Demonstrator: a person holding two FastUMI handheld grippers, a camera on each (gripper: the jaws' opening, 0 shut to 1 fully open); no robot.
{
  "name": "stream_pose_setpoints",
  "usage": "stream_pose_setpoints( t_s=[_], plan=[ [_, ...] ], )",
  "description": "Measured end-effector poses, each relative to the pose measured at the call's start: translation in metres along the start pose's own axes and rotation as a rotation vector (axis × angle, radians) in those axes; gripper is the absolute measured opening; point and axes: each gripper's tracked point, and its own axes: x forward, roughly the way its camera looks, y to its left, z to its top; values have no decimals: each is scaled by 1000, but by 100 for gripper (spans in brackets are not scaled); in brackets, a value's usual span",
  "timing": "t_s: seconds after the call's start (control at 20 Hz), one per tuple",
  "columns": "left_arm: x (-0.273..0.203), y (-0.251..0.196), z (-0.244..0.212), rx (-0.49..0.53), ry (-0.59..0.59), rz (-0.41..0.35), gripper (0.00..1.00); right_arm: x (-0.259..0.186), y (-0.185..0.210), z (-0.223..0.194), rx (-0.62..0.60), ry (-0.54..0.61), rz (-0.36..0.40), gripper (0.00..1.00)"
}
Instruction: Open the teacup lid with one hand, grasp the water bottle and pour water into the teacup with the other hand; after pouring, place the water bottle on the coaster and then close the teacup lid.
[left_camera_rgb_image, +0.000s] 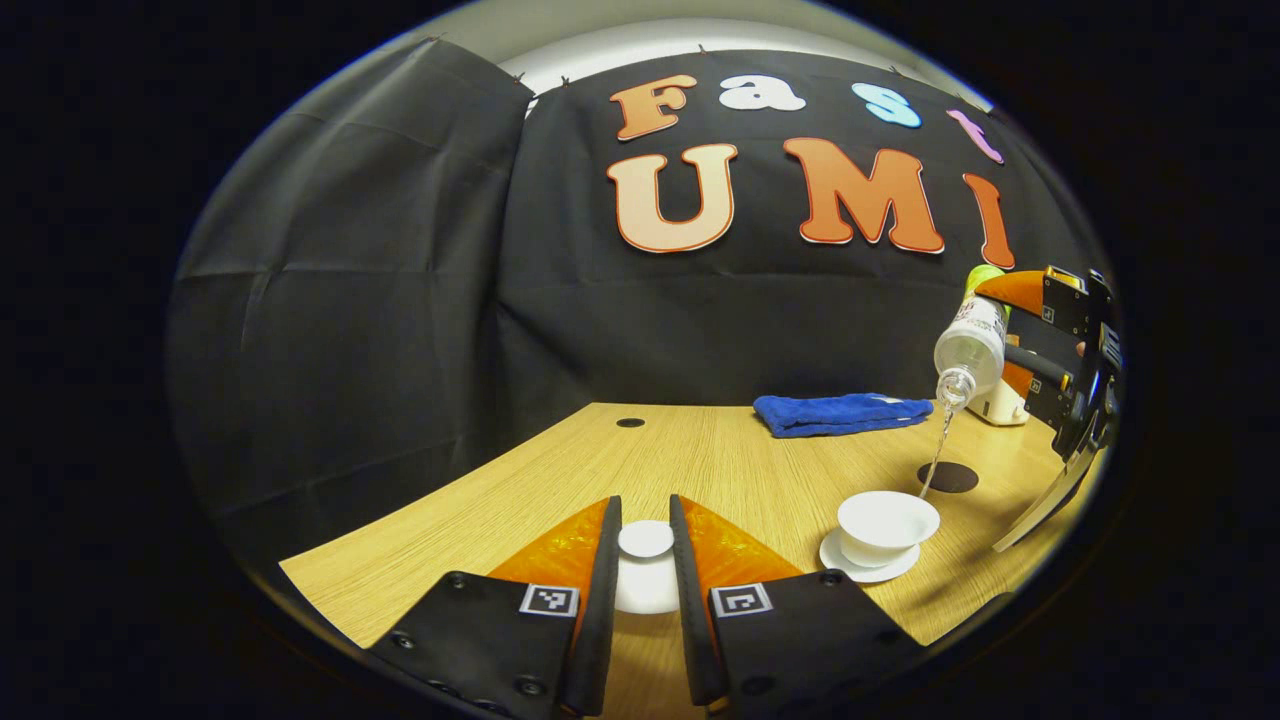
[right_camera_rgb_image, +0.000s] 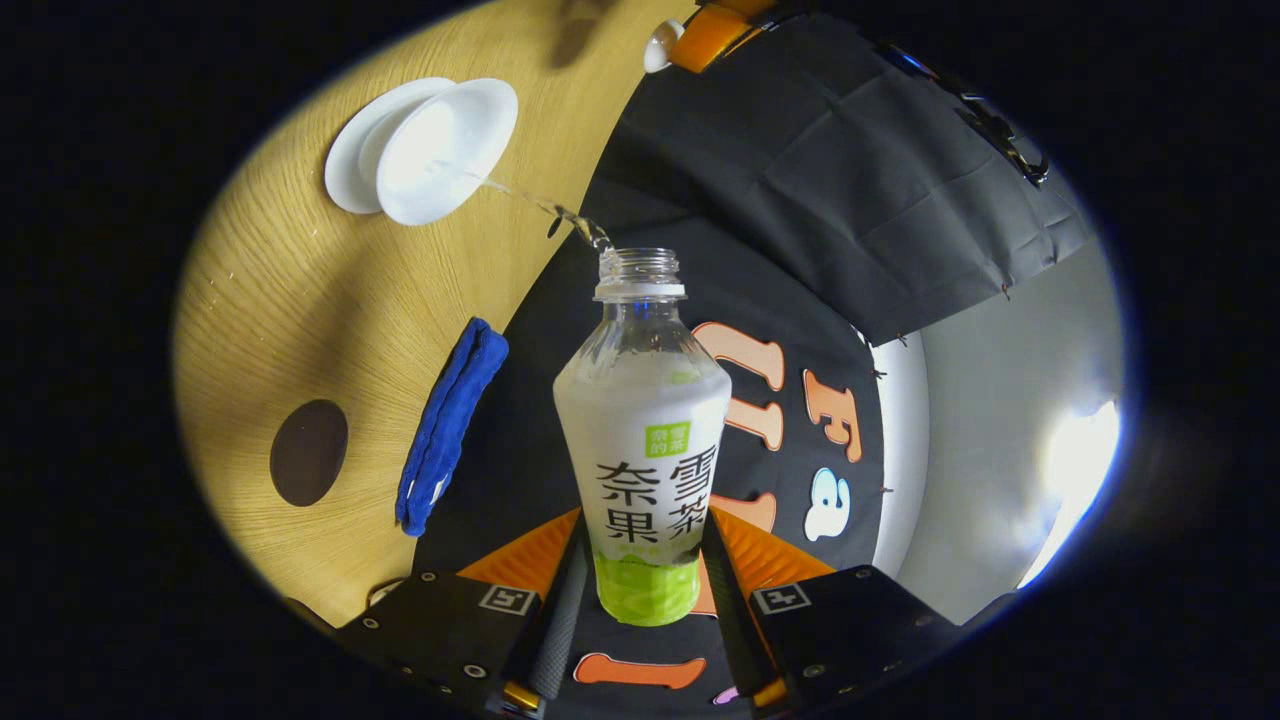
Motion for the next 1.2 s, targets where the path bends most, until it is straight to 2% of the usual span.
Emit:
stream_pose_setpoints(
  t_s=[0.05, 0.1, 0.15, 0.35, 0.4, 0.45, 0.55, 0.6, 0.75, 1.15, 1.2],
  plan=[
    [0, 0, -1, -3, 5, 0, 31, 1, -4, 0, -16, -7, -8, 61],
    [0, 1, -2, -3, 9, 0, 34, 3, -8, 1, -28, -12, -16, 60],
    [0, 1, -3, -4, 10, 1, 34, 4, -10, 0, -36, -16, -22, 64],
    [1, 2, -3, -5, 5, 7, 34, 9, -23, -1, -70, -21, -59, 64],
    [0, 2, -3, -5, 6, 6, 31, 9, -23, 1, -83, -29, -65, 64],
    [0, 2, -3, -4, 7, 8, 34, 11, -25, 2, -96, -34, -71, 64],
    [0, 6, -3, 0, 5, 15, 31, 12, -27, 3, -106, -41, -80, 64],
    [0, 7, -2, 3, 4, 18, 34, 13, -29, 2, -107, -42, -85, 64],
    [0, 6, -1, 2, 0, 19, 34, 14, -27, 4, -86, -37, -66, 64],
    [0, 6, -3, 5, 8, 28, 34, 11, -5, 36, -157, -122, -37, 64],
    [0, 6, -3, 5, 7, 29, 31, 9, -1, 40, -159, -132, -31, 64]
  ],
)
